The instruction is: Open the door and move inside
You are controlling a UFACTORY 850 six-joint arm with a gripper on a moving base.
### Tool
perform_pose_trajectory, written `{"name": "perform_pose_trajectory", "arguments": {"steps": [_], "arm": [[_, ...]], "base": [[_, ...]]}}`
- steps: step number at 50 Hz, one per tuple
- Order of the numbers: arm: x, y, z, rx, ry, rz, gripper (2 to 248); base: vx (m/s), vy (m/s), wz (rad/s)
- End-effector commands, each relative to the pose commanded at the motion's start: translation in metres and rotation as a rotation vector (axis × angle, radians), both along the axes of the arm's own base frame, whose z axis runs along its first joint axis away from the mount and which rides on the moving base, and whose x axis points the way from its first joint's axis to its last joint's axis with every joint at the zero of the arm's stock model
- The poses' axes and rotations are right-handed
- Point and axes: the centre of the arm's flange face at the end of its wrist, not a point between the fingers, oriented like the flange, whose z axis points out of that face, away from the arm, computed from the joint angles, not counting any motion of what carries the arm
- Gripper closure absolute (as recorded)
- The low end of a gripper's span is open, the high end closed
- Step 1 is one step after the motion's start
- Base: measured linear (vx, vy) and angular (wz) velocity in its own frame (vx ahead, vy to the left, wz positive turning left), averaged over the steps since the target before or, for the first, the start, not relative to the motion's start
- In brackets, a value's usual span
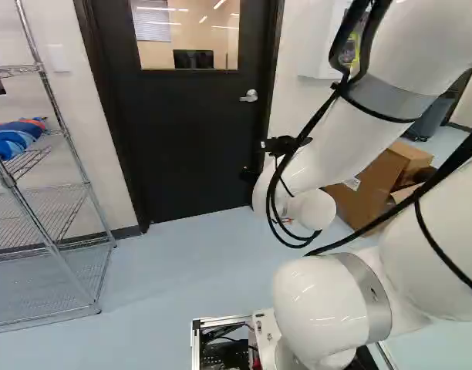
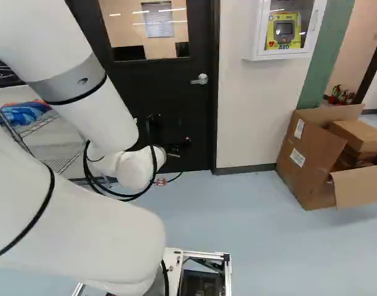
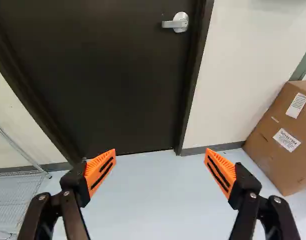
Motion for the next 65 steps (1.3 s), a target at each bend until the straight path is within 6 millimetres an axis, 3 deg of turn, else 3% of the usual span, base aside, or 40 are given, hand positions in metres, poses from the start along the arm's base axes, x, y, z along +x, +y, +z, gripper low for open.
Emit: {"name": "perform_pose_trajectory", "arguments": {"steps": [20,65], "arm": [[0.0,0.0,0.0,0.0,0.0,0.0,3],[0.0,0.0,0.0,0.0,0.0,0.0,3]], "base": [[0.174,0.129,-0.077],[0.179,0.091,-0.256]]}}
